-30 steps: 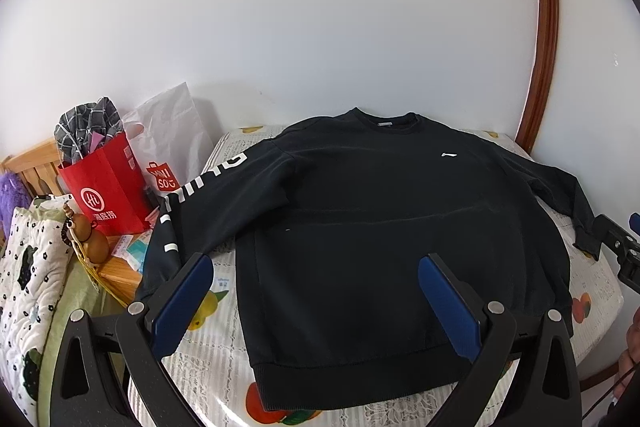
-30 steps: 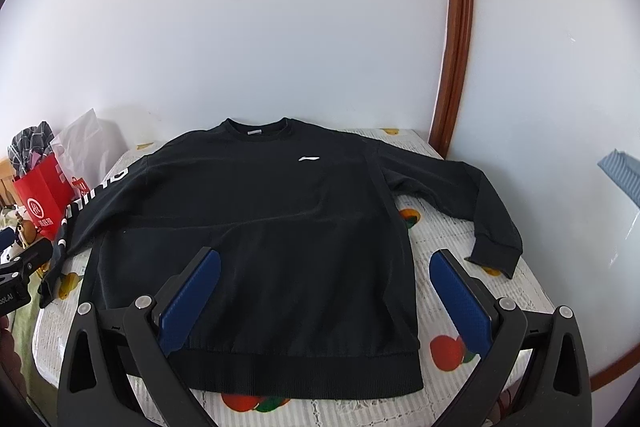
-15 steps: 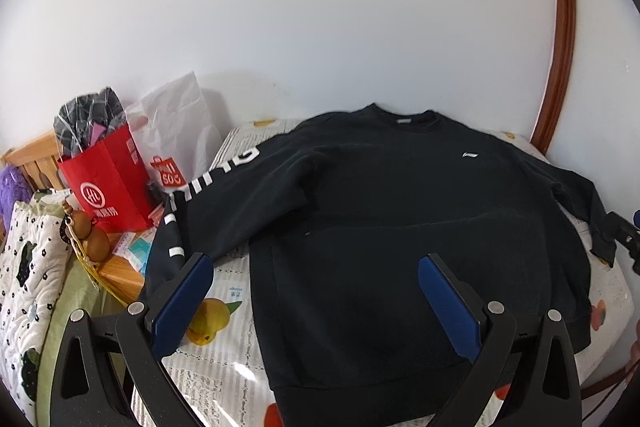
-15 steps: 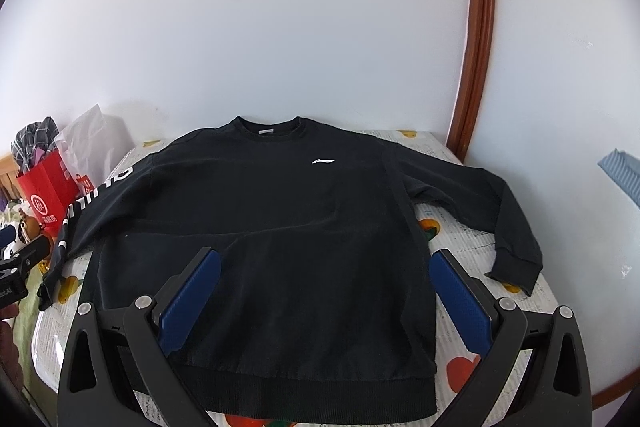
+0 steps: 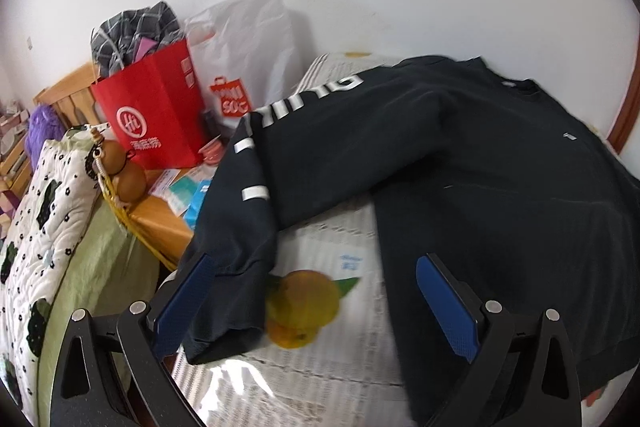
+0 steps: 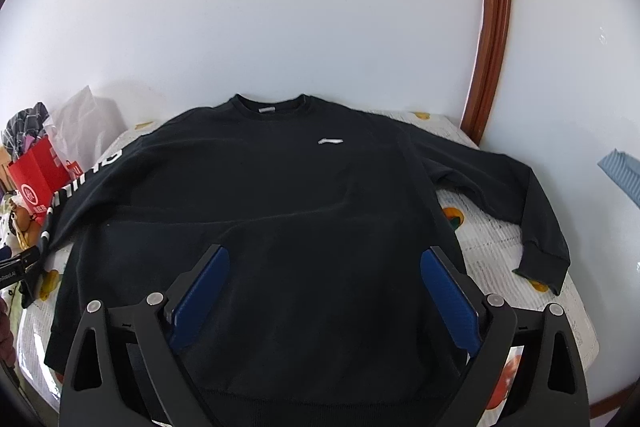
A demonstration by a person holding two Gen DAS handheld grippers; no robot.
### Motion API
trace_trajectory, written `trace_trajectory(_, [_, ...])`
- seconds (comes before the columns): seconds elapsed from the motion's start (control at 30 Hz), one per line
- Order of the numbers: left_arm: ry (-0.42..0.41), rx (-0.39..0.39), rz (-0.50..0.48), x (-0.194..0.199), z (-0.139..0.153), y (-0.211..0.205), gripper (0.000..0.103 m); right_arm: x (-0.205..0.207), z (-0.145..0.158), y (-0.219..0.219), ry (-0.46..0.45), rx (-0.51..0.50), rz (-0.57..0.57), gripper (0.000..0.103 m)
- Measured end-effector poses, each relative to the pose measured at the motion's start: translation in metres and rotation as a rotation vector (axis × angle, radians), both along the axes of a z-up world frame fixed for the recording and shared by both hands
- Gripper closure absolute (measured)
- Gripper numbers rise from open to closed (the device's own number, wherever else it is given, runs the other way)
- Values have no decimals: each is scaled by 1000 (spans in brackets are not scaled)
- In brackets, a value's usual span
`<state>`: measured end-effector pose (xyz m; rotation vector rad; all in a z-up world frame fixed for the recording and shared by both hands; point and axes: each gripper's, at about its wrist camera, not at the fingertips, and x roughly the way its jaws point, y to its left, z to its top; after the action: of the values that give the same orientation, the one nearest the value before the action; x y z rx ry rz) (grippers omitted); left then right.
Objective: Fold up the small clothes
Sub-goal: 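Move the left gripper to the lettered sleeve cuff and grasp it, then carry the sleeve across the sweatshirt body and open the left gripper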
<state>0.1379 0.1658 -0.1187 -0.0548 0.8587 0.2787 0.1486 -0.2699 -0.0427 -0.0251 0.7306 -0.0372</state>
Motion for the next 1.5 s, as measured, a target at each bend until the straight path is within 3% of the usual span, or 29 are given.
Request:
trace_trajectory(0.13, [31,-11,17,2,-21,18,6,3,-12,0,28,11,-18,8])
trace_trajectory(0.23, [50,-47,31,6,-34,29,15,7,-20,3,49,2,-42,8])
trace_trajectory(0.33, [64,-64,42,8,-44,37,31,7,-28,8,62,17,-52,8])
trace_trajectory(0.43, [67,-29,72,8,-44,40,54,10,-31,15,72,11,-36,8])
trace_trajectory(0.47, [67,-16,80,9,-43,41,66,10,-32,18,72,-2,-32,8])
trace_trajectory(0.57, [59,-34,77,13,-36,46,91,10,-33,22,64,-15,-16,8])
trace_trajectory(0.7, [18,-37,58,13,-13,38,93,15,-32,24,63,-12,5,8])
trace_trajectory(0.93, [-81,-174,-74,24,35,3,93,23,-25,10,42,6,28,8])
trace_trajectory(1.17, [-140,-223,-224,50,76,-66,93,39,-5,-8,-1,-24,27,21])
trace_trajectory(1.5, [-152,-243,-408,90,90,-179,94,36,3,-57,-42,-40,7,22])
